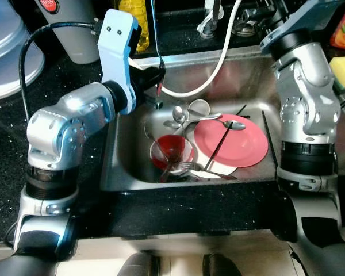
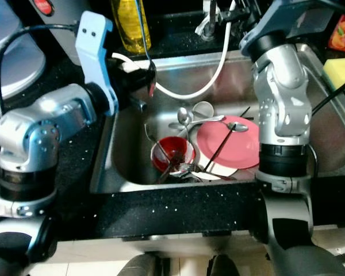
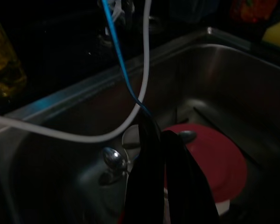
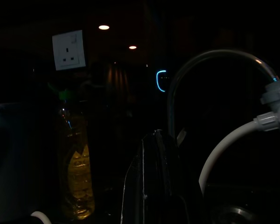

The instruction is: Kitchen organization

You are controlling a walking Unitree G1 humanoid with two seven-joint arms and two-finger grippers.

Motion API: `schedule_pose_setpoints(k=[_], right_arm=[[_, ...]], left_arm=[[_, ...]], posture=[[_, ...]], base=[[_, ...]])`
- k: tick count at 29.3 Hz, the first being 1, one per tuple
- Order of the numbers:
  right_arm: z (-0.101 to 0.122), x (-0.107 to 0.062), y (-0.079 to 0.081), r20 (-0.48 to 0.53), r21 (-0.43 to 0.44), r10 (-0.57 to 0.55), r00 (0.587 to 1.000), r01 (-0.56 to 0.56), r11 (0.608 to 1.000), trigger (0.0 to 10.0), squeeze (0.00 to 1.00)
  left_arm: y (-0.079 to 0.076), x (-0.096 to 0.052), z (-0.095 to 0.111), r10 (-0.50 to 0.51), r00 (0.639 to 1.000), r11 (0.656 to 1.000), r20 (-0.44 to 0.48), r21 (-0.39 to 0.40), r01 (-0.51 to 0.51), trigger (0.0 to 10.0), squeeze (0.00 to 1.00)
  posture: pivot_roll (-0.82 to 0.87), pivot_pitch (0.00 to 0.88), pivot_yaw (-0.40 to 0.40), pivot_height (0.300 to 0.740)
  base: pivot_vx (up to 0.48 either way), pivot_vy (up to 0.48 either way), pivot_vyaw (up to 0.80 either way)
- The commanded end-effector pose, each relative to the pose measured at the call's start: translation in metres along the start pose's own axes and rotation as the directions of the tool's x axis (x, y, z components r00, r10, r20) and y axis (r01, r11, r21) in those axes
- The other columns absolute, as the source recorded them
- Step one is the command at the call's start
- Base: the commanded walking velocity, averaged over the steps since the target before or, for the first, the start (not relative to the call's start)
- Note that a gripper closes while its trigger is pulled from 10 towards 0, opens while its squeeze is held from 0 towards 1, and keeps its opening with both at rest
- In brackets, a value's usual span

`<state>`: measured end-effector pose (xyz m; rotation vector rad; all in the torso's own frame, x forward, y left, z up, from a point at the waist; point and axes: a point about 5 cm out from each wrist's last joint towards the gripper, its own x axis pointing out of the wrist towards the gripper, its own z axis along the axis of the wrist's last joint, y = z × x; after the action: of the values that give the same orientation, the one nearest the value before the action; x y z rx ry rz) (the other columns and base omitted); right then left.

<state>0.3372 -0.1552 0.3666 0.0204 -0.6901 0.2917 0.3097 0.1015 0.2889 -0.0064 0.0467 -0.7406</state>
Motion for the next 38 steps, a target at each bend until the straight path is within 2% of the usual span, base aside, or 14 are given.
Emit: schedule_pose_setpoints(k=[1,3,6,7,8,11,12,13,14,15,21,22,26,38], right_arm=[[-0.013,-0.012,0.005,-0.027,0.025,-0.010,1.000,0.010,1.000,10.0,0.00],[-0.018,-0.014,0.006,-0.039,0.035,-0.019,0.999,0.020,0.999,10.0,0.00],[-0.025,-0.018,0.007,-0.054,0.049,-0.032,0.998,0.035,0.998,10.0,0.00],[-0.025,-0.018,0.007,-0.055,0.051,-0.034,0.998,0.036,0.998,10.0,0.00],[-0.026,-0.018,0.007,-0.055,0.055,-0.037,0.998,0.040,0.998,10.0,0.00],[-0.027,-0.018,0.008,-0.055,0.057,-0.039,0.998,0.042,0.997,10.0,0.00],[-0.028,-0.017,0.009,-0.054,0.067,-0.041,0.998,0.045,0.997,10.0,0.00],[-0.030,-0.017,0.012,-0.049,0.074,-0.041,0.998,0.045,0.996,10.0,0.00],[-0.030,-0.017,0.012,-0.049,0.074,-0.041,0.998,0.045,0.996,10.0,0.00],[-0.030,-0.017,0.013,-0.048,0.075,-0.042,0.998,0.045,0.996,10.0,0.00],[-0.037,-0.027,0.015,-0.075,0.073,-0.055,0.996,0.061,0.995,10.0,0.00],[-0.044,-0.034,0.017,-0.100,0.069,-0.047,0.994,0.054,0.996,10.0,0.00],[-0.051,-0.038,0.020,-0.124,0.077,-0.056,0.991,0.066,0.995,10.0,0.00],[-0.062,-0.043,0.038,-0.151,0.116,-0.033,0.988,0.051,0.992,10.0,0.00]], left_arm=[[-0.006,0.000,-0.012,0.001,0.999,1.000,-0.039,0.006,-0.001,10.0,1.00],[-0.008,0.001,-0.019,0.007,0.999,1.000,-0.053,0.009,-0.006,10.0,1.00],[-0.005,-0.001,-0.014,0.067,0.998,0.998,0.011,0.005,-0.067,10.0,1.00],[-0.001,-0.002,-0.010,0.107,0.993,0.994,0.044,0.026,-0.108,10.0,0.00],[0.008,-0.004,-0.004,0.201,0.972,0.974,0.121,0.082,-0.211,10.0,0.00],[0.013,-0.006,0.001,0.258,0.950,0.952,0.177,0.121,-0.281,10.0,0.00],[0.021,-0.010,0.009,0.339,0.903,0.917,0.262,0.121,-0.380,10.0,0.00],[0.030,-0.021,0.022,0.443,0.814,0.854,0.376,0.100,-0.511,10.0,0.00],[0.030,-0.021,0.022,0.443,0.814,0.854,0.376,0.100,-0.511,10.0,0.00],[0.032,-0.025,0.022,0.461,0.796,0.839,0.392,0.099,-0.535,10.0,0.00],[0.026,-0.030,0.002,0.468,0.819,0.843,0.333,0.108,-0.526,10.0,0.00],[0.021,-0.027,-0.009,0.463,0.828,0.846,0.317,0.122,-0.519,10.0,0.00],[0.016,-0.024,-0.019,0.468,0.828,0.847,0.308,0.112,-0.520,10.0,0.00],[0.017,-0.015,-0.028,0.487,0.821,0.852,0.297,0.046,-0.522,10.0,0.00]], posture=[[-0.06,0.007,0.160,0.740],[-0.05,0.002,0.157,0.740],[-0.05,0.000,0.156,0.740],[-0.04,0.000,0.156,0.740],[-0.04,0.000,0.151,0.740],[-0.04,0.000,0.151,0.740],[-0.03,0.000,0.149,0.740],[-0.03,0.000,0.150,0.740],[-0.03,0.000,0.150,0.740],[-0.03,0.000,0.152,0.740],[-0.03,0.000,0.144,0.740],[-0.02,0.000,0.142,0.740],[-0.03,0.000,0.145,0.740],[-0.06,0.000,0.154,0.740]], base=[[0.000,0.000,0.00],[0.000,0.000,0.00],[0.000,0.000,0.00],[0.000,0.000,0.00],[0.000,0.000,0.00],[0.000,0.000,0.00],[0.000,0.000,0.00],[0.000,0.000,0.00],[0.000,0.000,0.00],[0.000,0.000,0.00],[0.000,0.000,0.00],[0.000,0.000,0.00],[0.000,0.000,0.00],[0.000,0.000,0.00]])
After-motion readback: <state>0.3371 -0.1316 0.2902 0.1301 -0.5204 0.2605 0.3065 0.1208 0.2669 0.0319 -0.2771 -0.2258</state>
